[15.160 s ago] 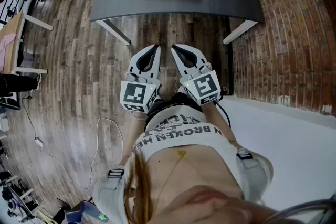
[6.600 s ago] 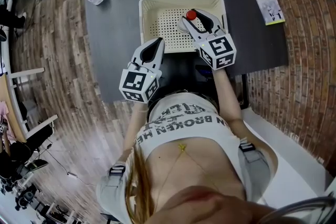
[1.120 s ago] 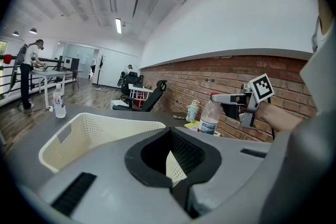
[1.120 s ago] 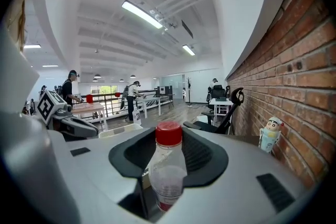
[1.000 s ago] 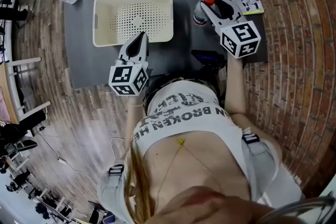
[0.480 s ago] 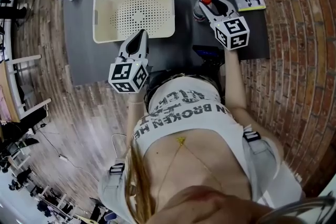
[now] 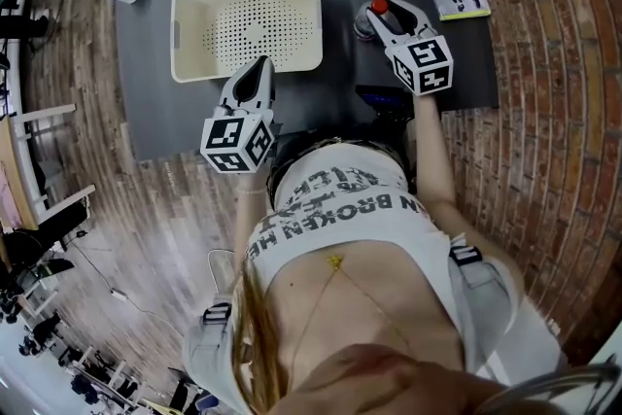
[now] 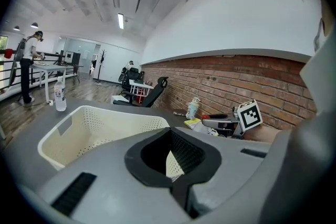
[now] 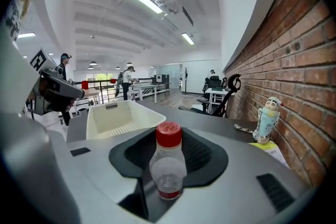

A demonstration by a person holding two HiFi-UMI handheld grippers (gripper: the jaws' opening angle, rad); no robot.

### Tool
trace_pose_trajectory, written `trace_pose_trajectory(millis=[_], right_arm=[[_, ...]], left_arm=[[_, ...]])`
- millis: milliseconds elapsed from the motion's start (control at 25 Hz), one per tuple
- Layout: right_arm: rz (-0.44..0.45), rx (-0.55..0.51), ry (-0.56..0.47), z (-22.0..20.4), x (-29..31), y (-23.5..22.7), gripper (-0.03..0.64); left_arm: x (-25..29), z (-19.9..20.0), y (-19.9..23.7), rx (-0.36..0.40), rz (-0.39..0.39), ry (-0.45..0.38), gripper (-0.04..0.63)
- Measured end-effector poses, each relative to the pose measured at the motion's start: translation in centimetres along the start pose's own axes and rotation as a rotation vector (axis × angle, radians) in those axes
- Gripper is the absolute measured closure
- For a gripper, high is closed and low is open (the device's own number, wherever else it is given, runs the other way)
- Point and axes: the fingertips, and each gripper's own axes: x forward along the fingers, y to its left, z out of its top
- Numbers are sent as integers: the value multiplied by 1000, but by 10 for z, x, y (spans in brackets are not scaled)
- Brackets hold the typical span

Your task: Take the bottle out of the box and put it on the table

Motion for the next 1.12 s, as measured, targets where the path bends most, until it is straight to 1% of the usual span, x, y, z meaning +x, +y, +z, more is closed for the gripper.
trace_pose_trajectory(millis=[80,200,320,1120], right_arm=[[-9,-15,-1,-1,0,0,469],[-21,11,-21,-2,0,0,469],[-32,10,-39,-3,-1,1,468],[-25,30,-62,-4,-1,1,468]], left_arm=[[0,-1,-2,0,-4,1,595],[1,-2,-2,-2,-6,3,595],[0,-3,-2,-5,-4,3,595],[-3,-7,-2,6,5,13,595]])
